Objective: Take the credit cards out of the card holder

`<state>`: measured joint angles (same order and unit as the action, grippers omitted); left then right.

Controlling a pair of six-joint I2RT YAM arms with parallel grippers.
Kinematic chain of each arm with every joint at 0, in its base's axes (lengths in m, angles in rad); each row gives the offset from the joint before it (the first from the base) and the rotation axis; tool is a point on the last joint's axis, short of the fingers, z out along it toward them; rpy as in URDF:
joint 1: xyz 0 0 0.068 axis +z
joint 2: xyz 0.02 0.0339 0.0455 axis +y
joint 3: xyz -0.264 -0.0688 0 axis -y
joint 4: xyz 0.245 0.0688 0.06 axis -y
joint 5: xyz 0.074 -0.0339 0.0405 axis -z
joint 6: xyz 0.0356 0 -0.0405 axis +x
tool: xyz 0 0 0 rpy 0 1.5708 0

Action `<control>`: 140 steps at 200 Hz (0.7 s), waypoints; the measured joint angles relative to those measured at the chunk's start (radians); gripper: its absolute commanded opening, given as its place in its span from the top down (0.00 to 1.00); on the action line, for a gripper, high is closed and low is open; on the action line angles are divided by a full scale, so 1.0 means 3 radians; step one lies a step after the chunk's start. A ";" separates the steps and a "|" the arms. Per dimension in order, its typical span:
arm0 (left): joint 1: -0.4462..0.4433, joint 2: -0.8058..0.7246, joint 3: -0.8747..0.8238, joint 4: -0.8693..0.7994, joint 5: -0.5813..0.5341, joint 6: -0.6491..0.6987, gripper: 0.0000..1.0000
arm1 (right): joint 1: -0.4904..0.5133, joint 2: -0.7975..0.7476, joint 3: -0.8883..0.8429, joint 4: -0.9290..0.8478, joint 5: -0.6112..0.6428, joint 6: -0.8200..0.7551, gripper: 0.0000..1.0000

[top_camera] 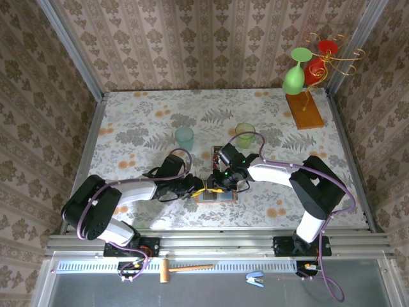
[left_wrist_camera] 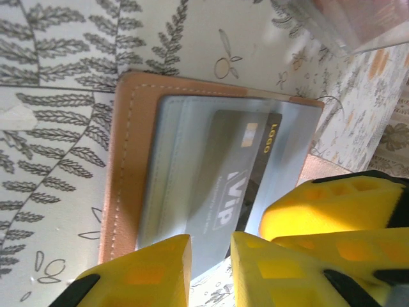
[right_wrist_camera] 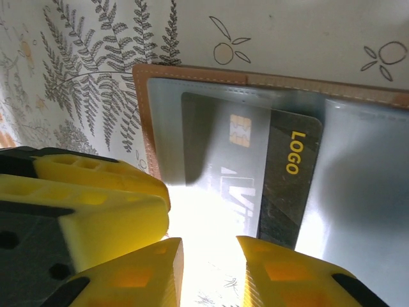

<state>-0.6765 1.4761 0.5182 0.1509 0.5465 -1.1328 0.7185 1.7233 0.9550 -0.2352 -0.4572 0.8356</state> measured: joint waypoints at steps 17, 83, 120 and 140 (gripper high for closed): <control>0.0014 0.0065 0.0000 0.0001 0.0011 0.0009 0.77 | 0.0003 0.0013 0.0000 0.0017 -0.0003 0.0015 0.73; 0.0037 0.0114 -0.0024 0.0127 0.0056 0.0009 0.77 | 0.0022 0.0080 -0.0010 0.0000 -0.0008 0.0015 0.71; 0.0038 0.0114 -0.0047 0.0159 0.0069 0.0009 0.77 | 0.0022 0.0107 -0.0009 -0.0100 0.0031 -0.0024 0.71; 0.0038 0.0114 -0.0048 0.0165 0.0076 0.0009 0.77 | 0.0022 0.0107 -0.0009 -0.0136 0.0047 -0.0072 0.71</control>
<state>-0.6651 1.5105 0.5037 0.2005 0.5694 -1.1301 0.7250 1.7554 0.9524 -0.2760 -0.4431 0.8139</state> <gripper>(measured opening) 0.228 0.288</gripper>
